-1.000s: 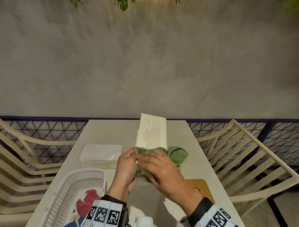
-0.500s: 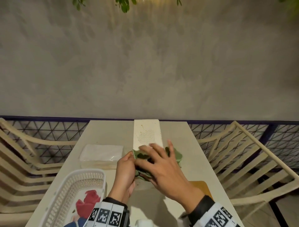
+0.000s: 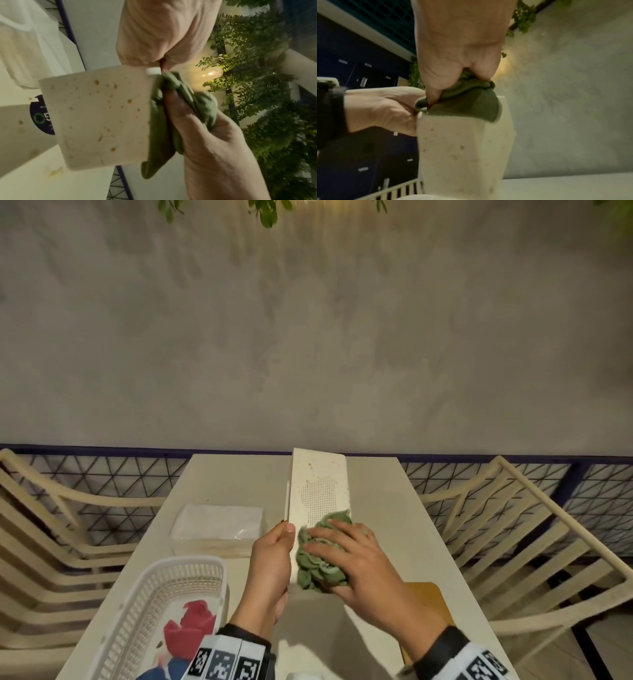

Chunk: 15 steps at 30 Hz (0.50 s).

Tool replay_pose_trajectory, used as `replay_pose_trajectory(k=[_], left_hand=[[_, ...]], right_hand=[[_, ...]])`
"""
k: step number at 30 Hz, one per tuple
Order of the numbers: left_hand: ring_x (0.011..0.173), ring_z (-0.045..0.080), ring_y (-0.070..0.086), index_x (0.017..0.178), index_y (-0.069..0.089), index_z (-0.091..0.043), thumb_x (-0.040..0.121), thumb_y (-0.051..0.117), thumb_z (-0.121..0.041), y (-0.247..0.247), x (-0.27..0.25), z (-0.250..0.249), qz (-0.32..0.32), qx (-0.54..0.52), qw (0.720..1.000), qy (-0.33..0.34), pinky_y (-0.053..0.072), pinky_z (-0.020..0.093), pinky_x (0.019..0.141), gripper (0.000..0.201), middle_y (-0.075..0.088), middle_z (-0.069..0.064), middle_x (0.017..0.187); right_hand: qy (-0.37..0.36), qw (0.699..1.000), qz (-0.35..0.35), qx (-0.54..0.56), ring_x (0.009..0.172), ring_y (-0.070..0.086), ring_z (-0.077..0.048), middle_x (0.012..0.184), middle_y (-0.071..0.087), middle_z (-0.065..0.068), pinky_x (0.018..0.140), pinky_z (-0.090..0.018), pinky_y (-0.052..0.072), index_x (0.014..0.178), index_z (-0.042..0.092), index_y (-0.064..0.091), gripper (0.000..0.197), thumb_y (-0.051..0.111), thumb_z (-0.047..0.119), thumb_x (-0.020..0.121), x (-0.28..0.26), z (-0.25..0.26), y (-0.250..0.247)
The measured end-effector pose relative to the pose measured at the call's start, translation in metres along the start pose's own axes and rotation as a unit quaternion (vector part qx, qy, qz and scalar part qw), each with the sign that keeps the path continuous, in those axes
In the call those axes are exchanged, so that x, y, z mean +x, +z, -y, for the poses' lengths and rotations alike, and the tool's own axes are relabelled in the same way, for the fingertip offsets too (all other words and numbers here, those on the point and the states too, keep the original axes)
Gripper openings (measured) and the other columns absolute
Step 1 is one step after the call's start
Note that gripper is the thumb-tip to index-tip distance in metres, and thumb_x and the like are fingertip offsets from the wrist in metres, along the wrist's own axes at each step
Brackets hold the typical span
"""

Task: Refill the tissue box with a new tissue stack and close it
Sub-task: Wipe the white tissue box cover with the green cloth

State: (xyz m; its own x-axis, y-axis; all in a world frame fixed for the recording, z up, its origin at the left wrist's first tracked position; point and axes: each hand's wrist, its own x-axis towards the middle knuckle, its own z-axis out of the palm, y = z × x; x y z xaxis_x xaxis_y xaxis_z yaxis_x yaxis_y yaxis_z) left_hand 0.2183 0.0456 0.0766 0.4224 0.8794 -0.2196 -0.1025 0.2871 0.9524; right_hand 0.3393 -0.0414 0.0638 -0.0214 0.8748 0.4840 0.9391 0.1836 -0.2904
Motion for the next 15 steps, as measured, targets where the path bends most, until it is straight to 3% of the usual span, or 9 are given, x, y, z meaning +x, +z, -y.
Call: replay_pose_trajectory(k=[2,5,7,9,11,13,14,15], left_hand=[[0.111,0.029,0.061,0.108,0.066,-0.003,0.098,0.043,-0.014,0.002,0.002,0.002,-0.005,0.01,1.0,0.007,0.044,0.048,0.102,0.027,0.067,0.019,0.114],[0.102,0.028,0.065,0.105,0.067,-0.004,0.097,0.043,-0.011,-0.001,0.004,0.0,-0.002,-0.001,1.0,-0.011,0.052,0.038,0.088,0.026,0.07,0.017,0.107],[0.112,0.028,0.06,0.113,0.063,-0.002,0.096,0.046,-0.014,-0.007,0.006,-0.001,-0.01,-0.012,1.0,-0.012,0.046,0.042,0.1,0.027,0.067,0.018,0.116],[0.122,0.025,0.054,0.121,0.059,0.0,0.096,0.047,-0.016,-0.009,0.007,0.001,-0.022,-0.004,1.0,0.002,0.036,0.044,0.111,0.032,0.062,0.016,0.126],[0.118,0.028,0.057,0.114,0.063,0.0,0.096,0.046,-0.014,-0.006,0.007,0.0,-0.019,0.011,1.0,0.007,0.041,0.044,0.106,0.028,0.064,0.018,0.121],[0.097,0.029,0.065,0.093,0.068,-0.005,0.096,0.043,-0.01,-0.005,0.007,-0.003,-0.008,-0.009,1.0,-0.011,0.052,0.042,0.089,0.026,0.069,0.019,0.103],[0.094,0.029,0.066,0.089,0.068,-0.007,0.096,0.043,-0.011,-0.007,0.01,-0.003,-0.013,-0.021,1.0,-0.012,0.053,0.042,0.086,0.026,0.07,0.017,0.1],[0.1,0.03,0.064,0.093,0.069,-0.006,0.096,0.045,-0.014,-0.009,0.011,-0.003,-0.016,-0.022,1.0,-0.007,0.05,0.045,0.093,0.025,0.07,0.017,0.105]], right_hand=[[0.029,0.999,-0.031,-0.002,0.117,0.042,-0.018,0.124,0.061,0.006,0.09,-0.046,0.043,0.116,0.03,0.056,0.044,0.05,0.031,0.072,0.012,-0.001,-0.007],[0.005,1.0,-0.01,0.008,0.119,0.046,-0.022,0.127,0.059,0.006,0.096,-0.044,0.038,0.118,0.028,0.057,0.051,0.066,0.018,0.069,0.011,0.011,0.004],[-0.042,0.999,0.003,0.02,0.12,0.045,-0.019,0.127,0.059,0.009,0.097,-0.043,0.038,0.116,0.03,0.057,0.056,0.069,0.011,0.065,-0.004,0.004,0.005],[-0.01,0.999,-0.039,0.023,0.116,0.044,-0.015,0.123,0.063,0.007,0.093,-0.047,0.045,0.111,0.028,0.06,0.048,0.061,0.012,0.066,-0.004,-0.012,-0.001],[0.031,0.996,-0.074,0.031,0.113,0.044,-0.015,0.119,0.065,0.003,0.092,-0.047,0.046,0.109,0.024,0.064,0.043,0.05,0.022,0.068,0.009,-0.005,-0.003],[-0.014,0.998,-0.048,0.022,0.118,0.043,-0.017,0.123,0.063,0.005,0.096,-0.045,0.039,0.112,0.026,0.06,0.045,0.047,0.024,0.069,0.012,0.009,0.008],[-0.046,0.998,-0.026,0.023,0.12,0.043,-0.019,0.125,0.061,0.007,0.097,-0.045,0.037,0.114,0.029,0.057,0.044,0.051,0.021,0.071,0.007,0.012,0.011],[-0.064,0.998,-0.013,0.02,0.121,0.044,-0.019,0.126,0.06,0.008,0.098,-0.046,0.038,0.114,0.03,0.057,0.044,0.056,0.018,0.072,0.003,0.009,0.009]])
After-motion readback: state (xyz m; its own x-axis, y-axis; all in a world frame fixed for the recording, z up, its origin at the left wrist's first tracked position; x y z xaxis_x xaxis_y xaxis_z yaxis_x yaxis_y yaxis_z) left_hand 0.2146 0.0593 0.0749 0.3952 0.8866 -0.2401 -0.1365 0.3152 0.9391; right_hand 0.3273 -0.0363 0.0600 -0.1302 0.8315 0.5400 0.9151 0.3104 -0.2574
